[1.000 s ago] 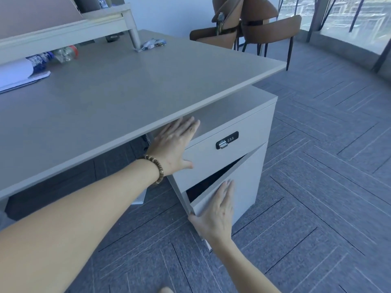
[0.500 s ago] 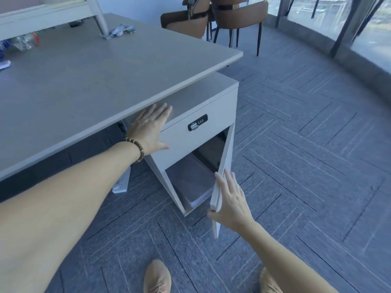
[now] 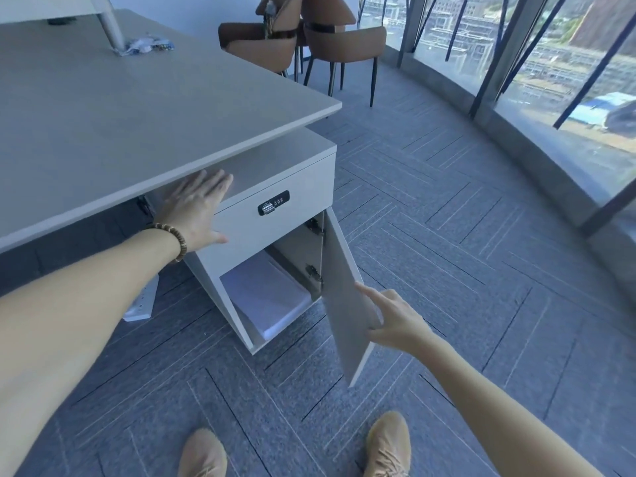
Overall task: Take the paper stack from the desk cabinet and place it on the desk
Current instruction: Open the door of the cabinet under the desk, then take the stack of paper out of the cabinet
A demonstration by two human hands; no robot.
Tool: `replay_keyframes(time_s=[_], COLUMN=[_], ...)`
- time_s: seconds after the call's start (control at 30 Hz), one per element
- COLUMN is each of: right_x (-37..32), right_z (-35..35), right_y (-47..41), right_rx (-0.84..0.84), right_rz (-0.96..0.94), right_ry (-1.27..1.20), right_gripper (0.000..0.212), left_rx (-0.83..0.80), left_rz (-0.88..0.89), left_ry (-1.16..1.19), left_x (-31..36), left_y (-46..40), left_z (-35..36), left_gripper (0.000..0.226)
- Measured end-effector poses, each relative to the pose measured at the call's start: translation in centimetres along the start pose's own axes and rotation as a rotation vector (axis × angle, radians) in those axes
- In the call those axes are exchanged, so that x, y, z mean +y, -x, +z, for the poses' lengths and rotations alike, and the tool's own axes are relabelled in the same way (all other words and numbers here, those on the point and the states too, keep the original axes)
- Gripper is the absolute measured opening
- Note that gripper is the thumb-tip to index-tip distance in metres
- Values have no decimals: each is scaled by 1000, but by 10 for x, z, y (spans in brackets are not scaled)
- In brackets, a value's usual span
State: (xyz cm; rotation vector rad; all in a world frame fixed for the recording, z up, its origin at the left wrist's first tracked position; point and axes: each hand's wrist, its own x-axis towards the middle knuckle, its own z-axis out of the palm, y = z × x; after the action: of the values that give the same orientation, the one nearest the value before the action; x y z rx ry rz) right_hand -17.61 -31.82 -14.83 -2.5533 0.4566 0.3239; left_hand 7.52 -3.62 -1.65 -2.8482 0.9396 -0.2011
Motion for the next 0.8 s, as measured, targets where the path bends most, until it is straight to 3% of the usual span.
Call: replay_keyframes(time_s=[0.17, 0.33, 0.5, 0.63, 0.8], right_x=[6, 4, 10, 30, 42], right_z=[-6, -7, -4, -3, -14], right_y=[-8, -17, -34, -44, -55], right_rx=[79, 263, 335, 288, 287], right_rz=[37, 109, 208, 274, 276], right_ry=[115, 173, 195, 301, 301], right_gripper=[82, 70, 90, 116, 121], left_rx=[3, 9, 22, 26, 27], left_rz=[2, 4, -5, 3, 3], left_ry=[-4, 4, 9, 24, 29], left_x=[-1, -2, -2, -1, -3], left_y=[0, -1, -1, -2, -3], left_z=[0, 1, 2, 3, 5], left_gripper=[117, 116, 116, 115, 116])
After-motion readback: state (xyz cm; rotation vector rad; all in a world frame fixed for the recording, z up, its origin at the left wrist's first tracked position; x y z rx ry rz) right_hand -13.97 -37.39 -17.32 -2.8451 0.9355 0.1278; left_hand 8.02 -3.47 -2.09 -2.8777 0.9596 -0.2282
